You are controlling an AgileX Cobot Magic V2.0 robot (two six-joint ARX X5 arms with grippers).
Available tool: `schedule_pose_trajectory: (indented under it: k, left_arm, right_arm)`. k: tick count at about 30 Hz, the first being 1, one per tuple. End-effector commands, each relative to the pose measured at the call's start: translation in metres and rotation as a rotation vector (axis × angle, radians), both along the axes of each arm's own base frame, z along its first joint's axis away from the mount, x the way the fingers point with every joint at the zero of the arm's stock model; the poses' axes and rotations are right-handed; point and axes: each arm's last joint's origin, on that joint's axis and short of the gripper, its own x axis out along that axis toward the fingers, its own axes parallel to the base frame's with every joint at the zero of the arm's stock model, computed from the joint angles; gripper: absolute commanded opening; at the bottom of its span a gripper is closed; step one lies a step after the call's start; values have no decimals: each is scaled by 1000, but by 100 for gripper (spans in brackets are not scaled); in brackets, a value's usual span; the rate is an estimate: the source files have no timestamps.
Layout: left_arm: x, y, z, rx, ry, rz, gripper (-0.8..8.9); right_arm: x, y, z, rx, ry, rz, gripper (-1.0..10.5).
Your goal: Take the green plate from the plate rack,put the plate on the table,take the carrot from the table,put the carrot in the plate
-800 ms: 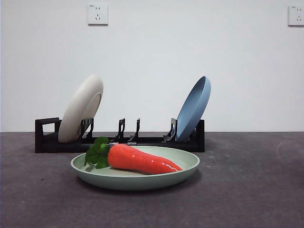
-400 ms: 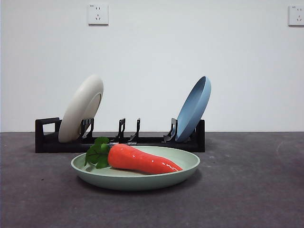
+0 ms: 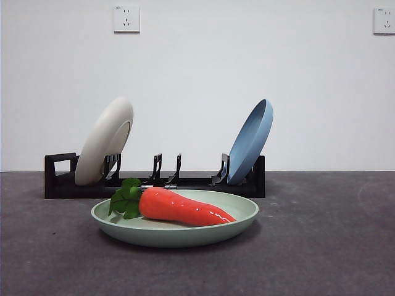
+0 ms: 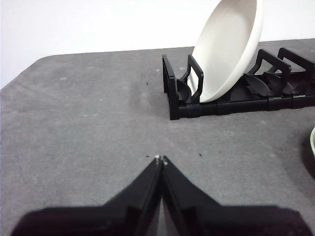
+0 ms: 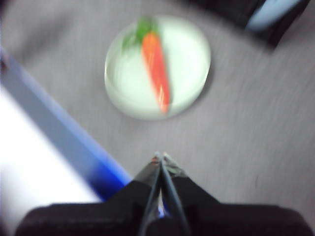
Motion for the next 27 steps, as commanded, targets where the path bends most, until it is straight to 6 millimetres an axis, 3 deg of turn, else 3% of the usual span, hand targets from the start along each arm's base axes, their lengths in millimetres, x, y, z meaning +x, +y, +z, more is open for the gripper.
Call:
schedule_pose_trajectory:
  k: [1, 7, 14, 20, 27]
  left_arm:
    - [0, 0, -4, -8, 8, 2, -3]
    - [0, 0, -4, -8, 8, 2, -3]
    - [0, 0, -4, -8, 8, 2, -3]
    - [0, 0, -4, -8, 8, 2, -3]
    - [0, 0, -4, -7, 8, 2, -3]
  right_arm:
    - [0, -10, 0, 96, -108, -61, 1]
    - [-2, -27, -26, 179, -309, -243, 1]
    - [9, -30, -95, 290, -498, -322, 1]
    - [18, -34, -146, 338, -484, -488, 1]
    - [19, -36, -177, 314, -468, -555, 1]
